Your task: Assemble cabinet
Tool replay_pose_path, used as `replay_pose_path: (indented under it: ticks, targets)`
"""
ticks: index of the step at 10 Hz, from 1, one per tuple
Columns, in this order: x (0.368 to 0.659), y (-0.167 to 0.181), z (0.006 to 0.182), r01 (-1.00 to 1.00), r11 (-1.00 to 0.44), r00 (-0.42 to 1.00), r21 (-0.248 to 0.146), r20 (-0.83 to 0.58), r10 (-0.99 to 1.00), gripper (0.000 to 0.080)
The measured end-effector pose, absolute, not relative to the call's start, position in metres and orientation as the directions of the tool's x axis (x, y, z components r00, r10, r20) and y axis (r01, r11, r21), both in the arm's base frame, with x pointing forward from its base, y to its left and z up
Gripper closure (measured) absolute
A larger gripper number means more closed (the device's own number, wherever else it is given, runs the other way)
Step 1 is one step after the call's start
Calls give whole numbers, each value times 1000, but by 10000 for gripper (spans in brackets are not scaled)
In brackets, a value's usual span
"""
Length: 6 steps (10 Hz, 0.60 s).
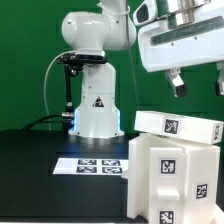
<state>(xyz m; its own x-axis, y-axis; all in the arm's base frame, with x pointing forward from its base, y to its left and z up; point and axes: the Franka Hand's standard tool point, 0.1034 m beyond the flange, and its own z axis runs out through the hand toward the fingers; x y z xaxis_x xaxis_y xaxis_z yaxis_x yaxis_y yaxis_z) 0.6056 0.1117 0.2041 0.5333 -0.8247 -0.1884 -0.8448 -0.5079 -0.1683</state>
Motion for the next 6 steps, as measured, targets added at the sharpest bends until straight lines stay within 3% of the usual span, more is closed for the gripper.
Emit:
replay_pose_path:
  ticks: [4, 6]
  targets:
    - [606, 110, 204, -657, -724, 753, -210, -131, -645, 151]
    - [609, 110, 203, -369, -925, 928, -87, -82, -362, 151]
